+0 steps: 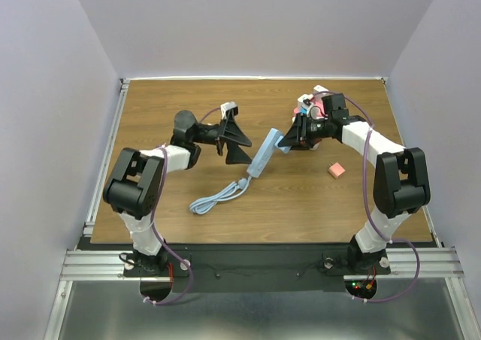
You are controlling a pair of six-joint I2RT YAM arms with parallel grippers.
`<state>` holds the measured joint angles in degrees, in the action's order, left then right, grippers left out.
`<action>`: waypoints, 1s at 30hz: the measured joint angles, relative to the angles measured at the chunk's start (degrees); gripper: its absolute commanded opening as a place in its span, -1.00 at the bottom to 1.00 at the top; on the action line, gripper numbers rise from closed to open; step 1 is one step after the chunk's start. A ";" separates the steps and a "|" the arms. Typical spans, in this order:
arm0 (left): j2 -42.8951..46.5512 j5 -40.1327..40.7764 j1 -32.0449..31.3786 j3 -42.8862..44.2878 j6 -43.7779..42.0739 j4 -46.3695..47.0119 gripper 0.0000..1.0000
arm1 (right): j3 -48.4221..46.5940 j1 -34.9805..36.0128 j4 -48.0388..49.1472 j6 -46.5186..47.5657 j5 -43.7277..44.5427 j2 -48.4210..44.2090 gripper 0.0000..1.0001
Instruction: Pull the plug off the socket
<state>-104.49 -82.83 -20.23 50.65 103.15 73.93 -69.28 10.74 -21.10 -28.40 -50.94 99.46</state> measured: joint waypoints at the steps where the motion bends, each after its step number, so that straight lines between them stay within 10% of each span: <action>1: 2.19 -0.35 -0.20 0.48 0.07 0.00 0.97 | -0.15 0.02 -0.09 0.20 -0.35 0.00 -0.99; 12: 17.00 2.47 11.58 4.39 0.31 -0.07 0.97 | -2.19 0.17 -1.05 2.73 -2.86 0.00 -0.99; 16: 24.92 5.07 14.51 12.13 -18.71 -9.79 0.97 | -2.21 0.17 -1.66 3.23 -2.84 0.00 -0.99; 22: 37.03 29.18 14.73 41.38 -62.79 -56.35 0.97 | -2.25 0.20 -2.78 3.65 -2.49 0.00 -0.99; 30: 46.12 62.64 13.09 32.37 -82.71 -77.44 0.97 | -3.37 0.26 -4.55 3.63 -1.05 -0.04 -0.99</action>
<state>-58.37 -20.18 -7.14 83.02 20.45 -3.51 -72.64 11.00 -25.65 -24.77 -51.99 99.42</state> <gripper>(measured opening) 0.986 0.386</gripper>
